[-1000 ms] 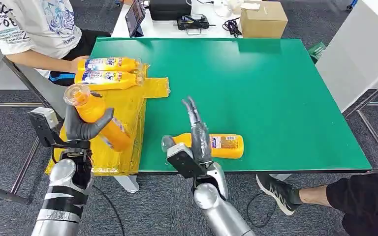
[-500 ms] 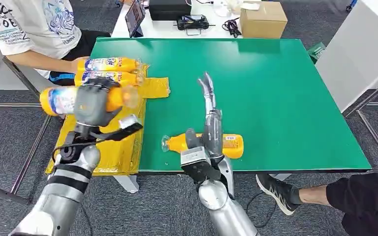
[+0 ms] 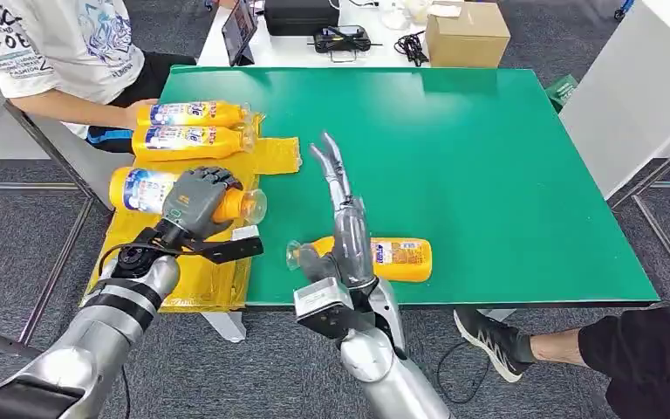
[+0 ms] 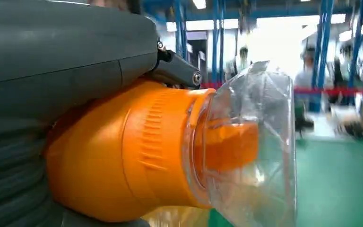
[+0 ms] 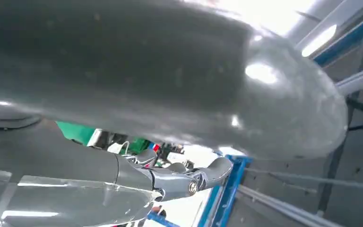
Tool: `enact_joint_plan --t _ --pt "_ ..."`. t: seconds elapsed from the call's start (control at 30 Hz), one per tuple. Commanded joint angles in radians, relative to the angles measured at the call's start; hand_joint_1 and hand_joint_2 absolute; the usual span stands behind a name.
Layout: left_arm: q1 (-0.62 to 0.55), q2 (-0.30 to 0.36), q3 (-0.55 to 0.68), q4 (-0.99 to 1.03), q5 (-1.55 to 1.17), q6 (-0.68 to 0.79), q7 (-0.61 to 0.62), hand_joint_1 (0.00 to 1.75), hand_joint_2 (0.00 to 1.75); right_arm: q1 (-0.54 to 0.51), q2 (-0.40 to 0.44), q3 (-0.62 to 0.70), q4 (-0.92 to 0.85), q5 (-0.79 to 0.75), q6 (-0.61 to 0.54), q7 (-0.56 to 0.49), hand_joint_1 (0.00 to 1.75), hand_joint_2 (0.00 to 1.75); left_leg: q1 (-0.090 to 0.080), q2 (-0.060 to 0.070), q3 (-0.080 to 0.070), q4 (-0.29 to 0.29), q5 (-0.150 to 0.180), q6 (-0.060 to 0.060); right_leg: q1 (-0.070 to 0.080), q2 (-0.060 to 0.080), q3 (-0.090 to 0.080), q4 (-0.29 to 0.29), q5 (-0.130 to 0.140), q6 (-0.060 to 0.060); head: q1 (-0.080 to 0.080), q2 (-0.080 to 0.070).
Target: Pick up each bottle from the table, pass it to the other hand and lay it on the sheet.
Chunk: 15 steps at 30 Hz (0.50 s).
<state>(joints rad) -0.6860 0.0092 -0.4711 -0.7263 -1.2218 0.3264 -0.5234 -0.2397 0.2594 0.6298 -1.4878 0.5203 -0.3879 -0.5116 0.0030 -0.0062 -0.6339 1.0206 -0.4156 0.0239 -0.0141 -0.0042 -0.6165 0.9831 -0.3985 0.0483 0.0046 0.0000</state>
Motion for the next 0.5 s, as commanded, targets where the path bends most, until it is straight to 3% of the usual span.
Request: enact_joint_plan --t 0.03,0.37,0.5 --pt "-0.092 0.037 -0.07 0.153 0.066 -0.095 -0.026 1.75 1.75 -0.044 -0.048 0.049 0.068 0.0 0.017 0.014 0.0 0.0 0.001 0.001 0.005 0.0 -0.002 -0.001 0.001 0.001 0.005 -0.001 -0.001 -0.002 0.0 0.0" --pt "-0.104 0.055 -0.075 0.183 0.144 -0.184 -0.052 1.75 1.75 -0.047 -0.042 0.057 0.105 0.0 0.041 0.016 0.0 0.0 0.001 0.002 0.004 0.0 -0.001 -0.001 0.001 0.002 0.004 -0.001 -0.001 -0.001 0.0 0.0" --pt "-0.131 0.072 -0.142 0.215 0.106 -0.197 -0.025 1.75 1.75 -0.048 -0.045 0.059 0.111 -0.003 0.057 0.017 0.0 0.0 0.001 0.001 0.005 0.0 -0.002 -0.001 0.001 0.001 0.005 0.0 -0.002 -0.002 0.0 0.0"
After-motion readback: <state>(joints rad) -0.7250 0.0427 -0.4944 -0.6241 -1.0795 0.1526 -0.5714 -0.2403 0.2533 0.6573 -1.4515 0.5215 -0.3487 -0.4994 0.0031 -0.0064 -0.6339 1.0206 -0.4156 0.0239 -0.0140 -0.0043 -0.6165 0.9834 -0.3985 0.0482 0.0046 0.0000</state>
